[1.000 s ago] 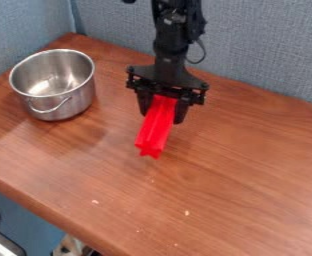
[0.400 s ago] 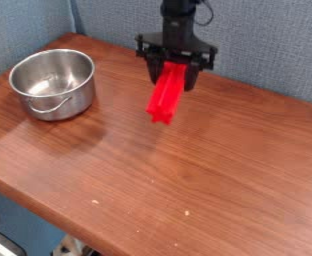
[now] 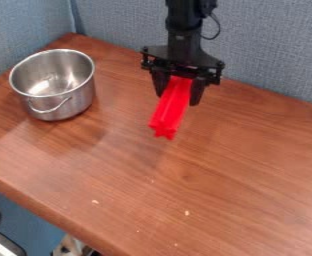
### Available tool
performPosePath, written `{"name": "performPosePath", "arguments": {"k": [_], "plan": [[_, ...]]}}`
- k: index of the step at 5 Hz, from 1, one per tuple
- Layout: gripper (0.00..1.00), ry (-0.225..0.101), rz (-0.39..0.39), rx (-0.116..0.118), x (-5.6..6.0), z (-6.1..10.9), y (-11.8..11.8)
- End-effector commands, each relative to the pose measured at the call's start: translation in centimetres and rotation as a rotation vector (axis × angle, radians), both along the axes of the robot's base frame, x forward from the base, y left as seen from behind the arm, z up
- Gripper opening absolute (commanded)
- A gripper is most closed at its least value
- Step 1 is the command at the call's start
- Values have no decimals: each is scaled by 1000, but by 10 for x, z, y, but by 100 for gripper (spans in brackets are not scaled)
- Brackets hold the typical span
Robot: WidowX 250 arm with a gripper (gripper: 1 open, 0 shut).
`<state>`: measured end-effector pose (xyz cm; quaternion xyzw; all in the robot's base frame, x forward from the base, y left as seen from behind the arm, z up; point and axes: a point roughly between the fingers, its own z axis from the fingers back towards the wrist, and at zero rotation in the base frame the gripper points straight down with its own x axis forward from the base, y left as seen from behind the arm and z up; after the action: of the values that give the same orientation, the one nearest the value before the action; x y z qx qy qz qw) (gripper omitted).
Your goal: Put the red object in the metal pot
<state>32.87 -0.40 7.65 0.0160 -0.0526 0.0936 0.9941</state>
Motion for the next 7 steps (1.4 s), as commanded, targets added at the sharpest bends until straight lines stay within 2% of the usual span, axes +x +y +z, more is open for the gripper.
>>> {"name": "performPosePath", "arguments": {"k": [1, 2, 4, 6, 7], "plan": [[0, -70, 1, -13, 4, 14, -2], [0, -64, 63, -13, 9, 3, -3], [0, -64, 125, -17, -11, 7, -5], [0, -73, 160, -23, -2, 15, 14], [0, -83, 242, -18, 11, 33, 48]]}}
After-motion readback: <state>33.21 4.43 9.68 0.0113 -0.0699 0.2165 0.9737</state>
